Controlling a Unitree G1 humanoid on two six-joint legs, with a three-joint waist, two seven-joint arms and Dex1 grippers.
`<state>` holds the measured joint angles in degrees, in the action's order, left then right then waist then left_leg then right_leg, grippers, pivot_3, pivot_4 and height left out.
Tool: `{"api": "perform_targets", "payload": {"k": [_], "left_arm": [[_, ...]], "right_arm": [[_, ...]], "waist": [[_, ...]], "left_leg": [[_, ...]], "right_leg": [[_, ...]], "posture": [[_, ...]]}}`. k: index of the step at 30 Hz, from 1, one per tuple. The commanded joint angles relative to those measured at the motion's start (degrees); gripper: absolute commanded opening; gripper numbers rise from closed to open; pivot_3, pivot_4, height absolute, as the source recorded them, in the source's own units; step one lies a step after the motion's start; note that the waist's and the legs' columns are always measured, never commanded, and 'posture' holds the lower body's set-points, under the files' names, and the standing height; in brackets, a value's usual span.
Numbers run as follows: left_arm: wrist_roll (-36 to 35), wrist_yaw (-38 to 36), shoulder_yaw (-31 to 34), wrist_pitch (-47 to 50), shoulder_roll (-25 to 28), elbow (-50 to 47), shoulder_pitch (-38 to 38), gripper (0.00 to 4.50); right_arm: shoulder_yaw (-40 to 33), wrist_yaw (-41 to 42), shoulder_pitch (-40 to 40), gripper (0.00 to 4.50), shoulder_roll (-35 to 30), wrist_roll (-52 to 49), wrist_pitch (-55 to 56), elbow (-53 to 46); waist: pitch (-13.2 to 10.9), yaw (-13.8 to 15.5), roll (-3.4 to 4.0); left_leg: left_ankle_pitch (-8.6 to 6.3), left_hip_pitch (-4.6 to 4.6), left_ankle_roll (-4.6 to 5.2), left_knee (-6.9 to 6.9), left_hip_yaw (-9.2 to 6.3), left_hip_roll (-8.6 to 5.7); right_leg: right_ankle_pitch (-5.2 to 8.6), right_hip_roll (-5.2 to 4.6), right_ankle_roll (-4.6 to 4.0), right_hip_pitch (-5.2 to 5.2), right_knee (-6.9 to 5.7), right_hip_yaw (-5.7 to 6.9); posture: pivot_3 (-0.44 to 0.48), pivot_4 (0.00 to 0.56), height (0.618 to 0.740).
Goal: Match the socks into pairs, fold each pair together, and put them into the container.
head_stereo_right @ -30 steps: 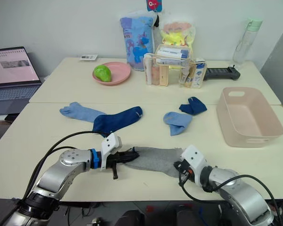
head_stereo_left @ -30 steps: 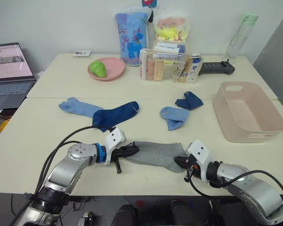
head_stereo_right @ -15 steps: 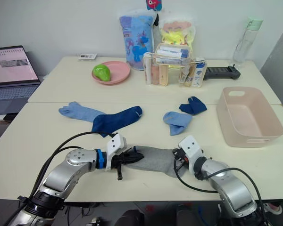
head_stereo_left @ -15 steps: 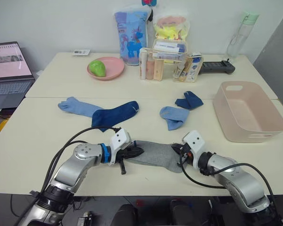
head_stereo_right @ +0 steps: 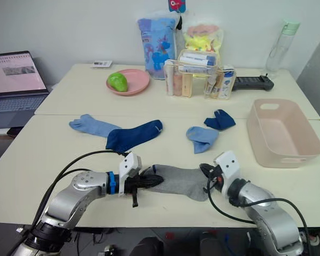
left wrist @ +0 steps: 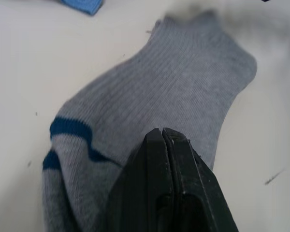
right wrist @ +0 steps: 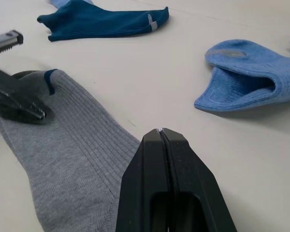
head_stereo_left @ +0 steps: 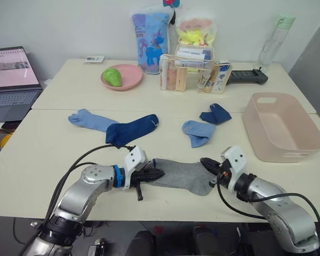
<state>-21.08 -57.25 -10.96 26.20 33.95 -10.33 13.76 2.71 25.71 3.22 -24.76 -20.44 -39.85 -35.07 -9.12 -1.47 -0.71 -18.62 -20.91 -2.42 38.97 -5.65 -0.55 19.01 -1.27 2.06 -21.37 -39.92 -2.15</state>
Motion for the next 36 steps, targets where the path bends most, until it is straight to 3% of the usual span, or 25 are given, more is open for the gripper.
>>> {"api": "perform_targets", "payload": {"k": [1, 6, 10, 16, 22, 27, 36], "left_arm": [[1.46, -0.76, -1.08, -2.47, -0.89, 1.37, 1.99, 0.00], [7.75, -2.83, -4.38, -9.45, 0.34, 8.90, 1.83, 0.00], [7.58, -2.99, -3.71, -10.60, 0.16, 9.90, 1.36, 0.00], [7.03, -2.67, -2.96, -10.15, 0.10, 8.81, 0.62, 0.00], [6.59, -2.14, -2.05, -9.97, 0.15, 6.71, 0.52, 0.00], [4.86, -0.46, -1.77, -7.13, -1.68, 3.34, 1.69, 0.00], [5.70, 1.85, -5.83, -2.91, -7.27, 0.19, 4.77, 0.00]], "right_arm": [[-3.25, 0.09, 2.12, 0.63, -0.28, -1.70, 0.92, -2.43], [-4.01, -0.34, 6.84, 2.37, -0.27, -2.24, 0.48, -4.57], [-1.33, -0.94, 8.08, 3.73, -0.44, -0.75, -0.40, -3.90], [4.28, -3.10, 7.10, 3.73, 0.61, 1.53, -1.68, -3.23], [4.03, -2.04, 7.72, 1.73, -0.51, 1.02, -1.30, -3.94], [-1.14, -2.29, 6.82, 0.01, -0.64, -0.67, -2.05, -2.92], [-11.25, 4.80, 5.67, 0.01, -7.75, -12.83, -10.16, -8.62]], "waist": [[0.00, -0.06, 0.00], [-0.01, -0.43, 0.04], [0.00, -0.38, 0.06], [0.00, -0.38, 0.05], [0.00, -0.34, 0.05], [-0.01, -0.25, 0.04], [-0.03, -0.19, 0.04]], "left_leg": [[0.00, 0.00, 0.00, 0.00, 0.01, 0.00], [0.00, 0.01, 0.00, -0.02, 0.03, 0.03], [0.00, 0.05, 0.00, -0.01, 0.04, 0.05], [0.00, 0.04, 0.00, -0.02, 0.02, 0.06], [0.00, 0.04, 0.00, -0.01, 0.02, 0.06], [0.00, 0.02, 0.00, -0.01, 0.01, 0.05], [0.00, 0.00, 0.00, 0.00, 0.05, 0.02]], "right_leg": [[0.00, 0.00, 0.00, -0.01, 0.00, -0.01], [0.00, 0.04, 0.00, -0.05, -0.02, -0.03], [0.00, 0.06, 0.00, -0.01, -0.04, -0.06], [0.00, 0.06, 0.00, -0.02, -0.03, -0.04], [0.00, 0.06, 0.00, -0.02, -0.03, -0.03], [0.00, 0.05, 0.00, -0.02, -0.03, -0.03], [0.00, 0.04, 0.00, -0.01, -0.02, -0.05]], "posture": [[0.000, 0.150, 0.703], [0.000, 0.150, 0.703], [0.000, 0.150, 0.703], [0.000, 0.150, 0.703], [0.000, 0.150, 0.703], [0.000, 0.150, 0.703], [0.000, 0.150, 0.703]]}}
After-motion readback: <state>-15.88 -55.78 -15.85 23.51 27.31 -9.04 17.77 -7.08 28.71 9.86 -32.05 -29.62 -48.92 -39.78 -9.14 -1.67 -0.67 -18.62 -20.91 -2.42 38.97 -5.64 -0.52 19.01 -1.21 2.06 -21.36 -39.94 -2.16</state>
